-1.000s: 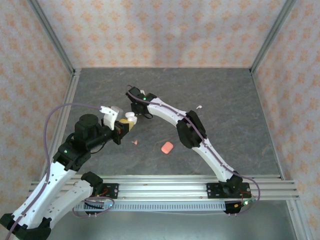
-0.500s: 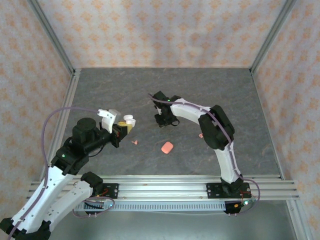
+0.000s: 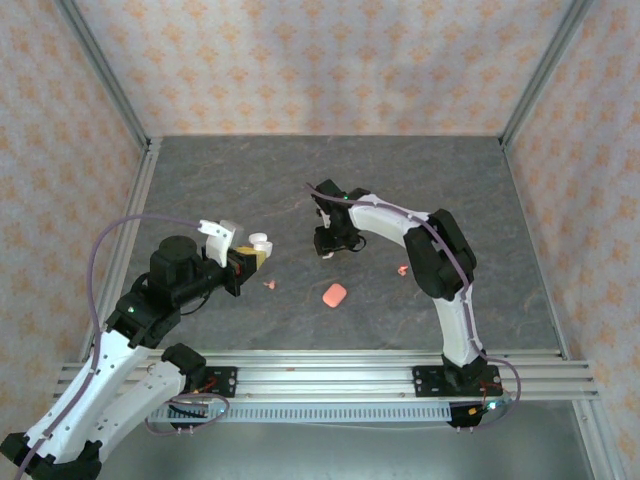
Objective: Insert the wireless bluetooth earbuds into the charging case
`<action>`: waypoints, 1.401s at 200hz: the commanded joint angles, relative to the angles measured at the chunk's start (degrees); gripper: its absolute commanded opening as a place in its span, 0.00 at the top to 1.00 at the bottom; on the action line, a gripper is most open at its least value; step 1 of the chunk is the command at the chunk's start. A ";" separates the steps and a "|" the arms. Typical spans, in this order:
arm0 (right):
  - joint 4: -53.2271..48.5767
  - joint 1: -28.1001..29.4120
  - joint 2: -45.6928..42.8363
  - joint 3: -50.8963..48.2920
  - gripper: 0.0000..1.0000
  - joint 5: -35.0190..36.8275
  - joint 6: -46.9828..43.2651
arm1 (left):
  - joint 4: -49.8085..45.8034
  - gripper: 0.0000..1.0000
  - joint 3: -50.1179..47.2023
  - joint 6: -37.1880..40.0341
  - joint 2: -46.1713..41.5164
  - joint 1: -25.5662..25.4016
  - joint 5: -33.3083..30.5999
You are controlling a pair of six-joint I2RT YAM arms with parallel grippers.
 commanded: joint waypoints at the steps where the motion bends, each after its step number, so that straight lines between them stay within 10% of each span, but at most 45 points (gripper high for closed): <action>1: -3.77 -0.23 -1.72 1.84 0.50 2.40 7.83 | 0.99 1.00 -0.37 0.24 -0.68 0.02 1.59; 111: 10.75 -0.19 -15.56 -17.10 0.50 -3.15 32.92 | 14.90 1.00 -1.73 7.64 2.49 -0.07 24.23; 205: 23.89 0.93 -27.51 -27.81 0.54 -2.35 40.81 | 13.03 1.00 -5.29 14.74 -3.76 -0.06 15.75; 280: 35.51 8.28 -45.00 -27.41 0.33 -1.14 50.17 | 29.12 1.00 -12.04 7.40 -6.30 -0.02 2.20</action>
